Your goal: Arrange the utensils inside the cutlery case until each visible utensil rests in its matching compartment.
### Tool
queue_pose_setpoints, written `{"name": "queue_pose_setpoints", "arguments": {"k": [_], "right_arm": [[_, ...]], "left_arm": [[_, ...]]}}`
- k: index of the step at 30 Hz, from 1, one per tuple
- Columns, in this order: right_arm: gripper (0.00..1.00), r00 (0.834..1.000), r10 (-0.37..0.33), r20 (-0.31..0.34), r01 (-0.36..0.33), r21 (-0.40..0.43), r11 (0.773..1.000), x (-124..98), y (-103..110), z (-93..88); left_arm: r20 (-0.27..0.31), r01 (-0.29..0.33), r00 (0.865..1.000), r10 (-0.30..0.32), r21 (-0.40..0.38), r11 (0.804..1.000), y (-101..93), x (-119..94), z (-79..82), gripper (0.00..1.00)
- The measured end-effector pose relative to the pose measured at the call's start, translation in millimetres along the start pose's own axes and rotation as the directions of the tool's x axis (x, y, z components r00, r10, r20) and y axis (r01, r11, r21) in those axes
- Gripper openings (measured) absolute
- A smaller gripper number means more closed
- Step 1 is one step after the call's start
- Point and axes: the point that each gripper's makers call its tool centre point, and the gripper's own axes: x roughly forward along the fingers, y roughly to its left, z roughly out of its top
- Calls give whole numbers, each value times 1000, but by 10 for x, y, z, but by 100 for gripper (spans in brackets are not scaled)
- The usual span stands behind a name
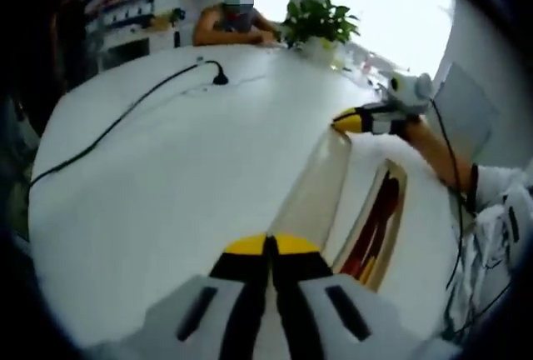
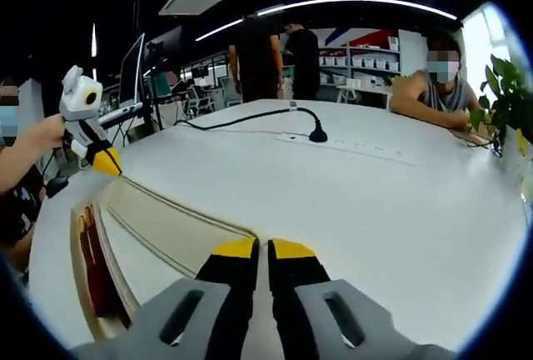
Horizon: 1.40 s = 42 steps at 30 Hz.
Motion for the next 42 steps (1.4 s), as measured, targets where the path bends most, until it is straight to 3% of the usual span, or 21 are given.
{"name": "queue_pose_setpoints", "arguments": {"k": [5, 13, 18, 19, 21, 30, 36, 42], "right_arm": [[1, 999, 26, 22, -25, -6, 1000, -60, 67, 41], [0, 1000, 9, 8, -9, -16, 1000, -38, 13, -33], [0, 1000, -6, 26, 7, -16, 1000, -76, -31, -20], [0, 1000, -7, 28, 7, -16, 1000, -78, -34, -20], [0, 999, -5, 31, 5, -13, 1000, -84, -35, -27], [0, 997, -28, 73, 32, -60, 998, -155, -57, 21], [0, 995, -30, 96, 37, -74, 997, -196, -50, 69], [0, 995, -30, 96, 38, -88, 995, -188, -38, 73]], "left_arm": [[47, -9, 999, 8, 21, 1000, -59, -45, 24, 0], [24, 8, 1000, -8, 32, 999, -113, 22, -42, 0], [56, 28, 998, -30, 33, 999, -168, 42, 40, 0], [51, 56, 997, -57, 21, 998, -210, 57, 33, 0], [63, 47, 997, -48, 30, 998, -207, 91, 43, 0], [72, 90, 993, -91, 12, 996, -357, 258, 45, 11], [55, 147, 988, -146, -17, 989, -506, 314, 22, 12], [-13, 160, 987, -160, 2, 987, -474, 332, -66, 8]]}}
